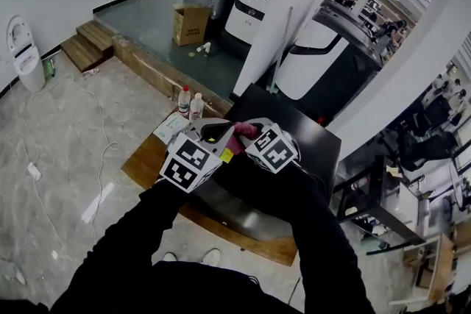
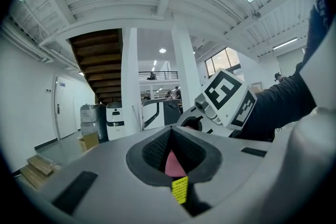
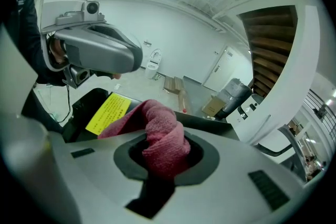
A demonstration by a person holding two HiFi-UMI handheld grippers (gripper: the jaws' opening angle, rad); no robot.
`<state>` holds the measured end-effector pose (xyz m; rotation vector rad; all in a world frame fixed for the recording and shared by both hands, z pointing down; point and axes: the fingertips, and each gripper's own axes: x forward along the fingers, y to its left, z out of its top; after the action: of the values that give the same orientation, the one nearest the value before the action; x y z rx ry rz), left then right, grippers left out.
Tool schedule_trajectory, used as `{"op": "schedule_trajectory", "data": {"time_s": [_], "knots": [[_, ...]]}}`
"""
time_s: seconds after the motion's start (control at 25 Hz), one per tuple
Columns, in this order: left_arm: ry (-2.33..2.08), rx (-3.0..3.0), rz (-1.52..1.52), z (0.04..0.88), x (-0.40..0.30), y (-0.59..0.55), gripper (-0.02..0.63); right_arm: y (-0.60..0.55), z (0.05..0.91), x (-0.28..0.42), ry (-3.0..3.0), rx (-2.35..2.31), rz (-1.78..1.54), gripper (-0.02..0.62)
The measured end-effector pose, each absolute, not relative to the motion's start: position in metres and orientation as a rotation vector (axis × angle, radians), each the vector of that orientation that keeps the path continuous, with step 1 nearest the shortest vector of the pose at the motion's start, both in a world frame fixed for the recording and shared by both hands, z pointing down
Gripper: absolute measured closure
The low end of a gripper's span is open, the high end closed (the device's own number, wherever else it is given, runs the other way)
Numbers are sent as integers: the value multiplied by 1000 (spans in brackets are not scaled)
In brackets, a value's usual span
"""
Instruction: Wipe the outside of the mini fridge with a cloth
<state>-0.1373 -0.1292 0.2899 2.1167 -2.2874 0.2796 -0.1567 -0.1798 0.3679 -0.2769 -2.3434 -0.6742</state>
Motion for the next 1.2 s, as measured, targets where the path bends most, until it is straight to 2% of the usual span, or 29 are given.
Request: {"op": "schedule_trajectory", "data": {"time_s": [0.4,0.64,0.92,1.2], "knots": [[-2197,2192,248,306,-114,-91,600,-112,368,-130,-2343,-246,-674,526],[-2182,2238,206,297,-105,-83,600,-95,358,-104,-2361,-319,-537,520],[-2240,2292,133,257,-89,-99,600,-149,298,-62,-2490,-141,-568,514],[-2256,2350,89,219,-41,-163,600,-232,237,-8,-2541,-13,-618,514]]}}
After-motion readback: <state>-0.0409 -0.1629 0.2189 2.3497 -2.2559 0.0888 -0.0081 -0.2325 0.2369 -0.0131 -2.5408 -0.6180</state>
